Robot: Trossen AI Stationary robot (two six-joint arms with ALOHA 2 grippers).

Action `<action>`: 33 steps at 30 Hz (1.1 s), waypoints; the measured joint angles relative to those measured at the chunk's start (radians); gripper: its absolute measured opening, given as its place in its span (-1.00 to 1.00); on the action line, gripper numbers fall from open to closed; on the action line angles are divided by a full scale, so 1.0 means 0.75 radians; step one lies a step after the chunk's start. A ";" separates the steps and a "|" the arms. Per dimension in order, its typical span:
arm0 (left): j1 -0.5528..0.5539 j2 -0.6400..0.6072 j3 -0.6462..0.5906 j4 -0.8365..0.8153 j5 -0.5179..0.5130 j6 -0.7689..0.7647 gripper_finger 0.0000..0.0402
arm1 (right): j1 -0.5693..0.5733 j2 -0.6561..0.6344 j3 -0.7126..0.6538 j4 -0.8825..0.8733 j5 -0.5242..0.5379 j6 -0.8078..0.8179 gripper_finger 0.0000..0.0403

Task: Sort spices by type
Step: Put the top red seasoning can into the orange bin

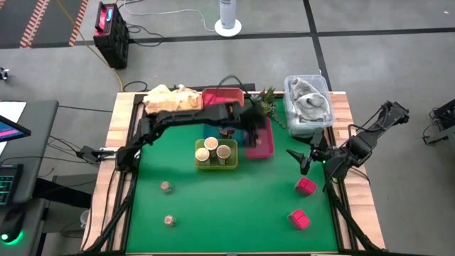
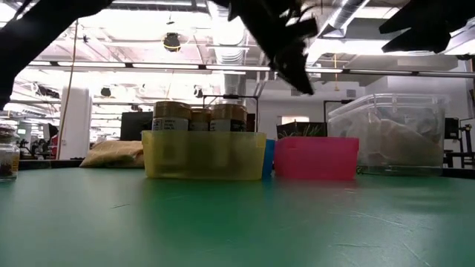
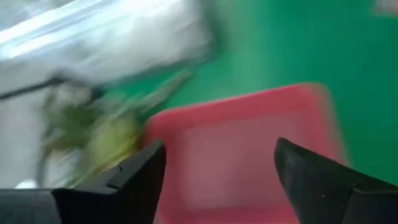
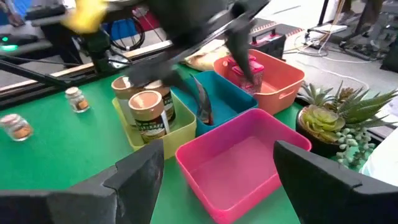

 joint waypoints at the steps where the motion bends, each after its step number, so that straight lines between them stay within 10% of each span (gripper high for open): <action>1: -0.028 0.000 0.000 -0.005 0.049 0.003 0.40 | 0.010 -0.005 0.000 -0.002 0.000 0.011 0.62; 14: -0.368 0.000 -0.106 0.026 0.292 0.084 0.39 | -0.022 0.173 0.168 -0.169 -0.162 0.215 0.61; 24: -0.484 -0.015 -0.414 0.309 0.203 0.032 0.39 | -0.101 0.505 0.405 -0.527 -0.914 0.558 0.58; 33: -0.553 -0.190 -0.760 0.630 0.034 0.001 0.39 | -0.052 0.881 0.819 -1.022 -1.077 0.600 0.57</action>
